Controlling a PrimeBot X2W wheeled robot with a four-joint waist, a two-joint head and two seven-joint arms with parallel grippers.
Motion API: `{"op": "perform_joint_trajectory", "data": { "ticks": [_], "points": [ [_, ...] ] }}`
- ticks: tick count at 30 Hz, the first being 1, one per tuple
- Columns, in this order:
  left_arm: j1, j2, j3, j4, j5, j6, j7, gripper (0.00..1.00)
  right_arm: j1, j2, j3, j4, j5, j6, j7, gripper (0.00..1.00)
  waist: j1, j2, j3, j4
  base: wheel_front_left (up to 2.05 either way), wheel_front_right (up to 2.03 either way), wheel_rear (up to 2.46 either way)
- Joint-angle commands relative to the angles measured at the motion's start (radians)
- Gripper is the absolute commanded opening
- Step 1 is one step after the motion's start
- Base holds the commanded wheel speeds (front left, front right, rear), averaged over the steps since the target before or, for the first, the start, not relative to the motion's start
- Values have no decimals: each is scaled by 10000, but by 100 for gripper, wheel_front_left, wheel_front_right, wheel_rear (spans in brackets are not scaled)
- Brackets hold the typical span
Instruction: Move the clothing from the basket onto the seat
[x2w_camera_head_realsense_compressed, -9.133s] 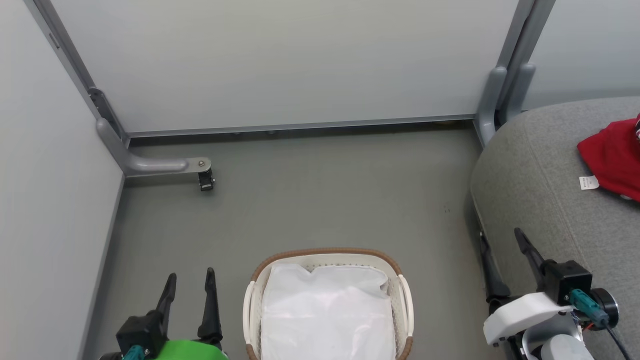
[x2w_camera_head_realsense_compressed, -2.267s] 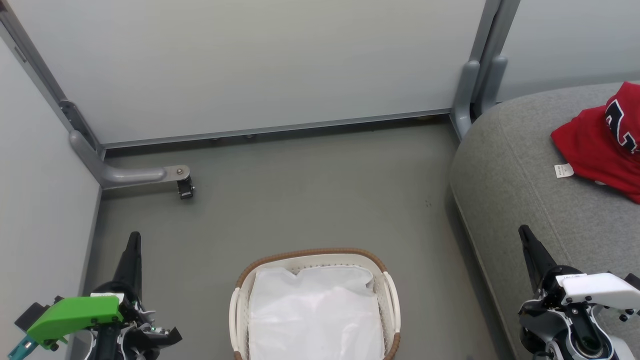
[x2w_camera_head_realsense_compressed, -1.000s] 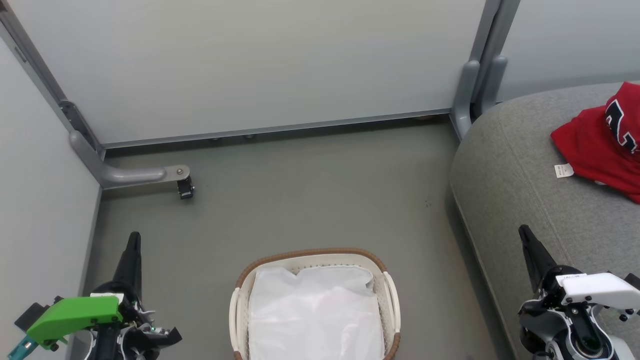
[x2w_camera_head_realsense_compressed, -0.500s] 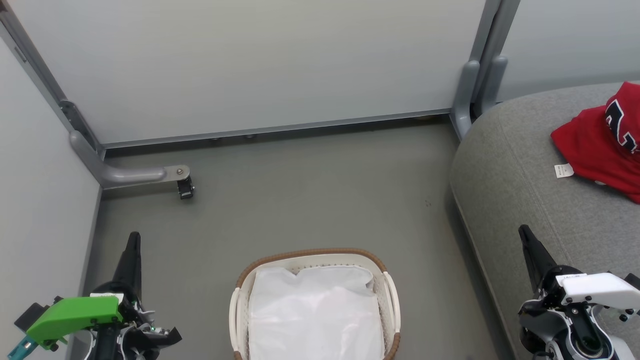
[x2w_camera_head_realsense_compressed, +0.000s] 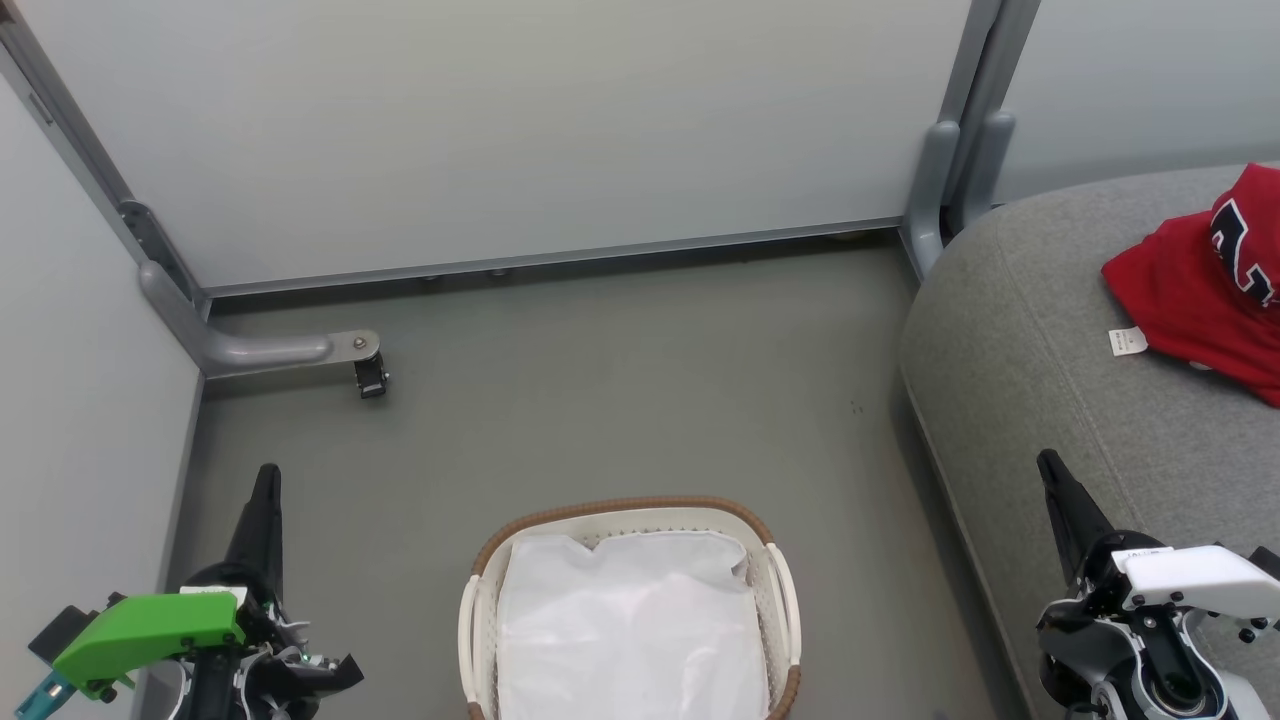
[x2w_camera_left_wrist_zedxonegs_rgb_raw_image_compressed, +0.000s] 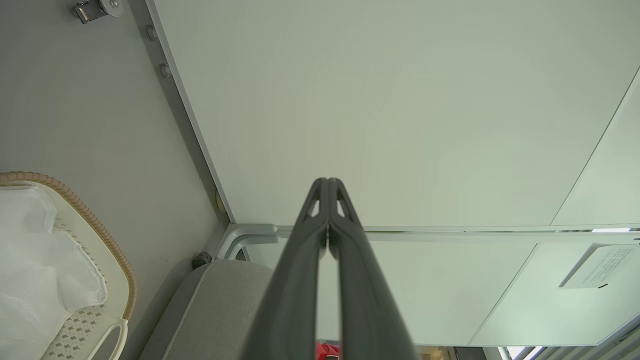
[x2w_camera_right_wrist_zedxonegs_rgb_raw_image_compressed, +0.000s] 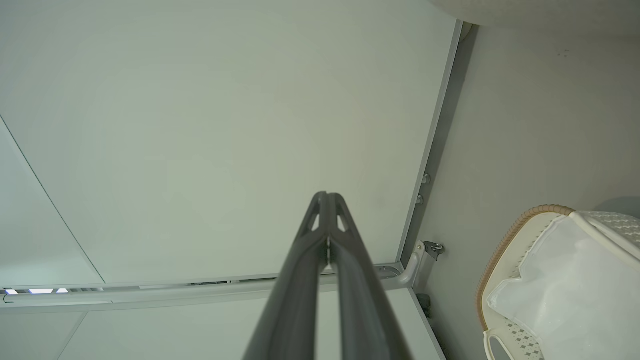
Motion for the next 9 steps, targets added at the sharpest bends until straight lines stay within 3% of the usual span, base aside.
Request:
{"op": "perform_joint_trajectory", "data": {
  "ticks": [1, 9],
  "points": [
    [-112, 11, 39, -6, 46, -74, 19, 0, -66, -60, -12, -31, 39, -3, 9, 0, 0, 0, 0, 0, 0, 0, 0],
    [-112, 8, 41, -6, 50, -74, 24, 0, -66, -60, -12, -32, 39, -3, 9, 0, 0, 0, 0, 0, 0, 0, 0]
  ]
}}
